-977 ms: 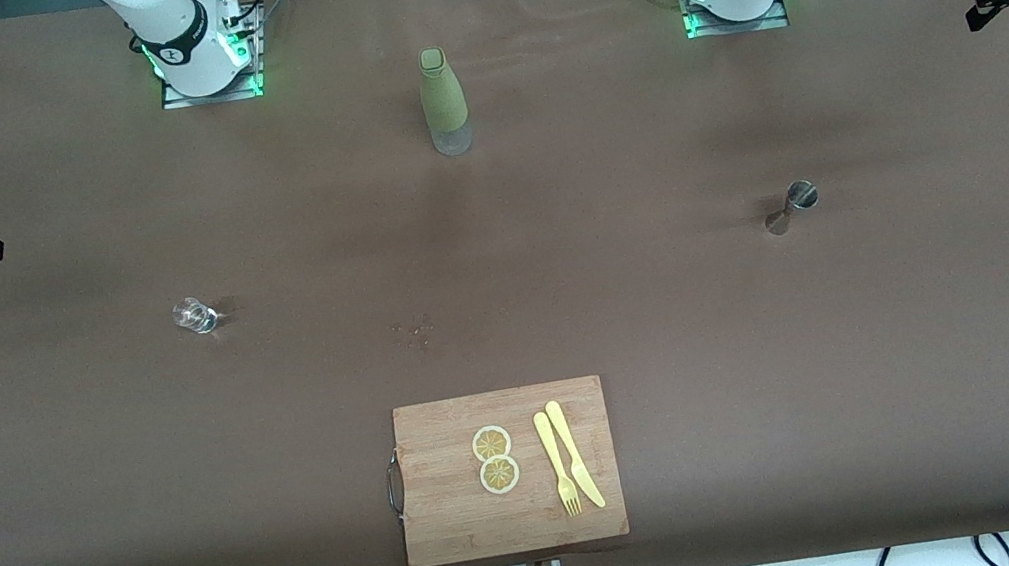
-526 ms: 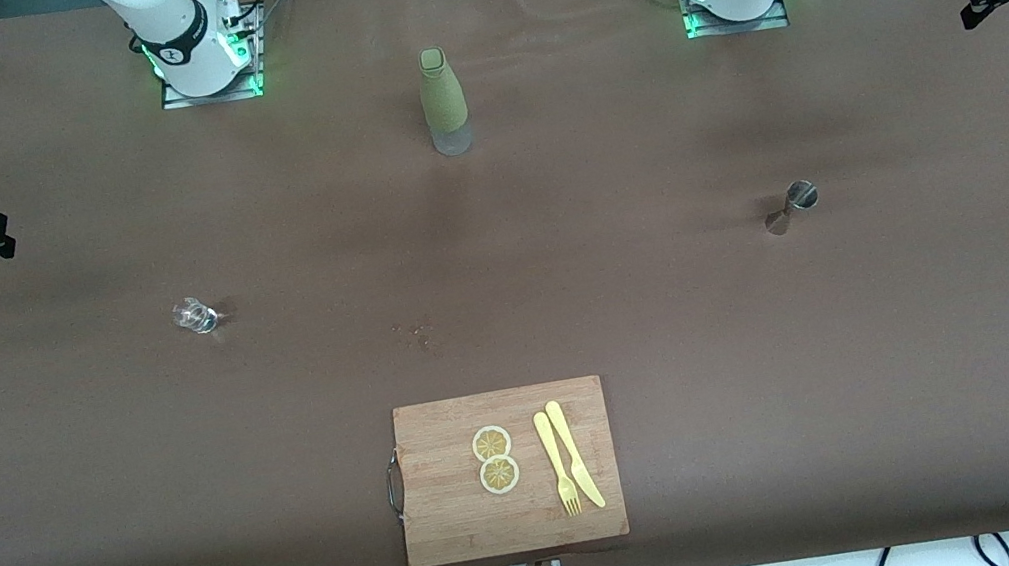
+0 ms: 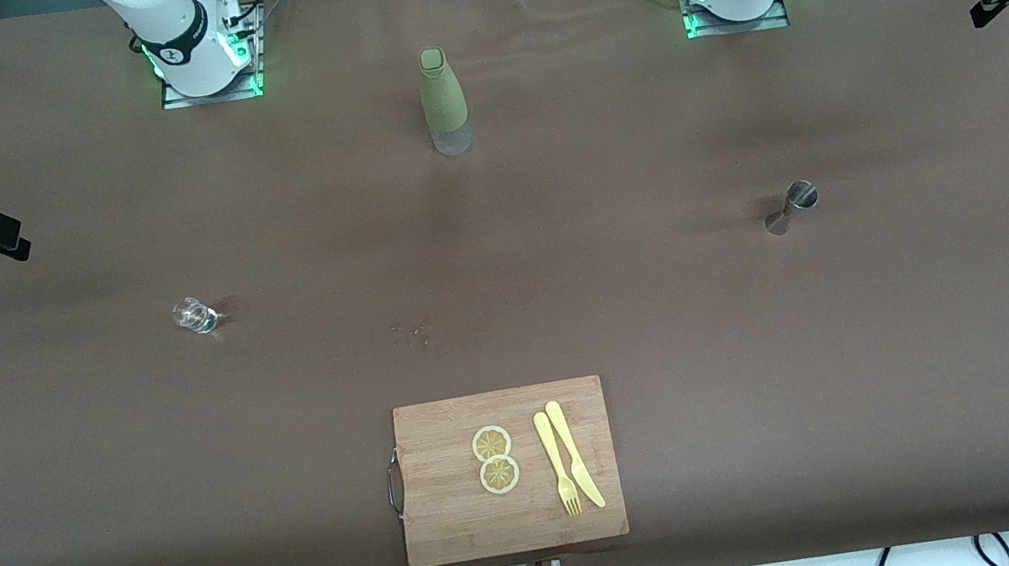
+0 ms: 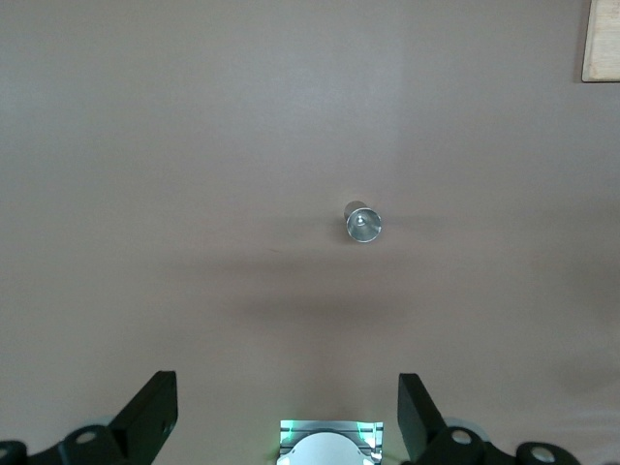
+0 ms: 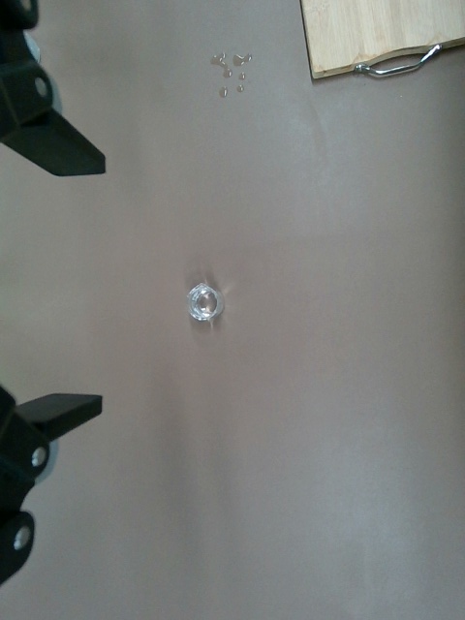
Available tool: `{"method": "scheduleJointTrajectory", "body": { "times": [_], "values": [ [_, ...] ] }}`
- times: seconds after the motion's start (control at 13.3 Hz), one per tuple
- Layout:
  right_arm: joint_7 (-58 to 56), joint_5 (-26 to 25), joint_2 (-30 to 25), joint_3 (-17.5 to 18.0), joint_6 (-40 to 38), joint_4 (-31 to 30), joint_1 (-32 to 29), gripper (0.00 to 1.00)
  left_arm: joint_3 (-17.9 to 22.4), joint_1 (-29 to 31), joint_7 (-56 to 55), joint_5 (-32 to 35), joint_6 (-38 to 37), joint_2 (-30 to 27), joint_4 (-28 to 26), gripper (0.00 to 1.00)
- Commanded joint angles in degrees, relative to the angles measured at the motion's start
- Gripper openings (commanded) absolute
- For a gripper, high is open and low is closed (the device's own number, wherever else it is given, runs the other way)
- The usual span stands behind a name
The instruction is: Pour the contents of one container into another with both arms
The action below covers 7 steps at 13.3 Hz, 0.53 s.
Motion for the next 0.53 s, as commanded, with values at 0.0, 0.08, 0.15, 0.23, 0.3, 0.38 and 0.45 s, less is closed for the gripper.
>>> {"method": "scheduleJointTrajectory", "body": {
  "times": [0.0,0.08,0.15,0.23,0.3,0.38,0.45],
  "values": [
    [-0.2,0.9,-0.1,-0.1,-0.6,0.0,-0.1,1.00,-0.5,0.1,-0.3,2.1,-0.6,-0.1,0.9,1.00],
    [-0.6,0.9,0.2,-0.3,-0.6,0.0,-0.3,1.00,-0.6,0.1,-0.3,2.0,-0.6,-0.2,0.9,1.00],
    [-0.6,0.9,0.3,-0.8,-0.4,0.0,-0.3,1.00,-0.5,0.1,-0.3,2.0,-0.6,-0.2,0.9,1.00],
    [-0.8,0.9,0.3,-0.9,-0.4,0.1,-0.3,1.00,-0.5,0.1,-0.3,2.0,-0.7,-0.4,0.9,1.00],
    [-1.1,0.9,0.3,-0.9,-0.4,0.1,-0.3,1.00,-0.6,0.1,-0.3,2.0,-0.7,-0.4,0.9,1.00],
    [-1.3,0.9,0.3,-1.1,-0.5,0.1,-0.3,1.00,-0.9,0.1,-0.3,2.0,-0.7,-0.4,0.9,1.00],
    [-1.3,0.9,0.3,-1.3,-0.5,0.1,-0.4,1.00,-0.9,0.1,-0.3,2.0,-0.7,-0.4,0.9,1.00]
  ]
}}
